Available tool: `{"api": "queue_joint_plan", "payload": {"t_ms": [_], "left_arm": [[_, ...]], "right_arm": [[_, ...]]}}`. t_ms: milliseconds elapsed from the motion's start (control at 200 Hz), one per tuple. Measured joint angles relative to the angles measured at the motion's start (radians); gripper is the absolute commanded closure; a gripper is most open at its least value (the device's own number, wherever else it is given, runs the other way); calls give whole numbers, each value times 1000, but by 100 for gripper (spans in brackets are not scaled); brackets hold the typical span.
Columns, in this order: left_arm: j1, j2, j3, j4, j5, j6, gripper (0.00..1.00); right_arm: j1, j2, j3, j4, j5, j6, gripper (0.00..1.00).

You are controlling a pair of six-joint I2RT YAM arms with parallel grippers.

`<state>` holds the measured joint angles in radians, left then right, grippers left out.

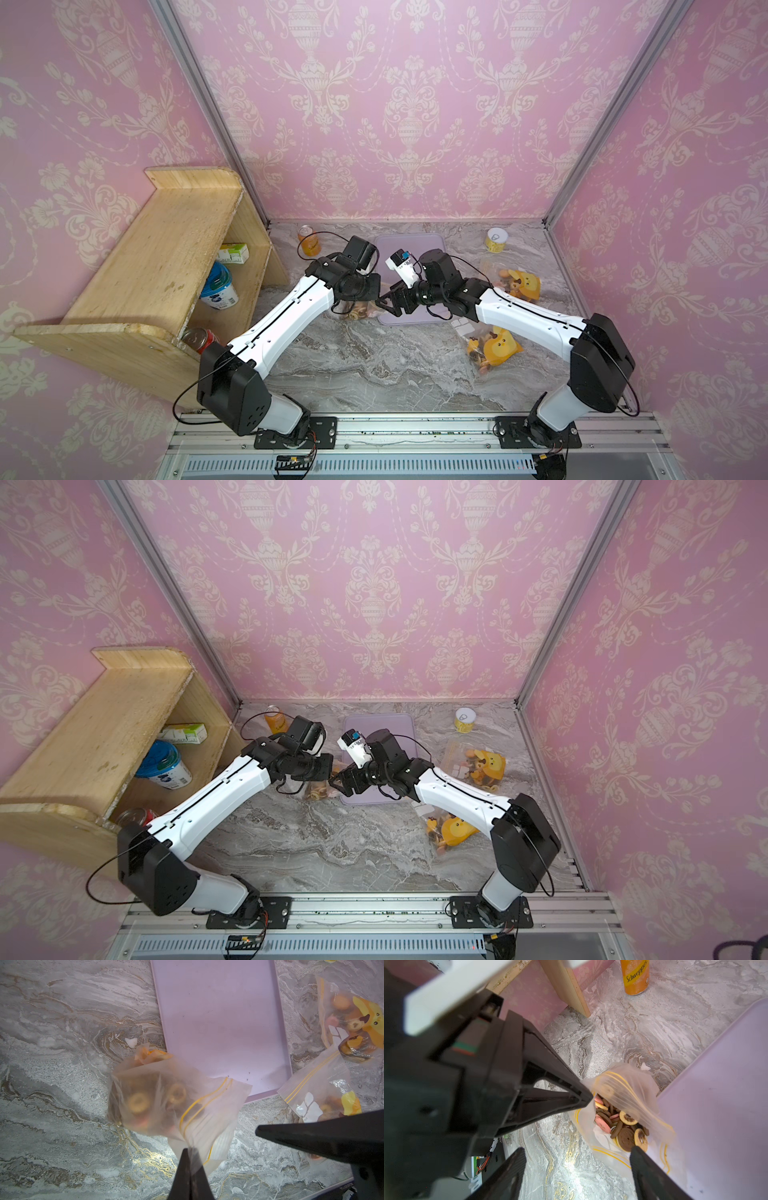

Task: Pour cookies out of the ziploc bag
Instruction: 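Open the ziploc bag at the center of the board, then pour the cookies out of the ziploc bag onto the tray.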

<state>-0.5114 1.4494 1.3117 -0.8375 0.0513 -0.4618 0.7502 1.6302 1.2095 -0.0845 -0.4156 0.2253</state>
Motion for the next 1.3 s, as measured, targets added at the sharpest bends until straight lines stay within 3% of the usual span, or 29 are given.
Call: {"api": "queue_joint_plan", "payload": {"t_ms": [485, 625, 751, 821, 886, 1021, 1046, 1301], "left_arm": [[13, -14, -10, 7, 15, -3, 100], [20, -16, -10, 10, 23, -6, 100], [26, -18, -10, 15, 31, -11, 100], [30, -21, -13, 26, 39, -12, 100], [33, -28, -21, 37, 48, -18, 86], [45, -71, -63, 72, 62, -28, 23], [48, -86, -74, 78, 64, -30, 3], [159, -310, -220, 111, 42, -72, 1]], "right_arm": [[27, 119, 11, 26, -8, -8, 42], [32, 161, 25, 32, -6, 7, 60], [36, 187, 55, 30, -6, 15, 89], [38, 189, 62, 35, -6, 24, 96], [38, 189, 64, 39, -7, 38, 100], [39, 192, 66, 39, -8, 64, 100], [39, 193, 68, 39, -9, 68, 100], [41, 200, 90, 33, -16, 172, 100]]}}
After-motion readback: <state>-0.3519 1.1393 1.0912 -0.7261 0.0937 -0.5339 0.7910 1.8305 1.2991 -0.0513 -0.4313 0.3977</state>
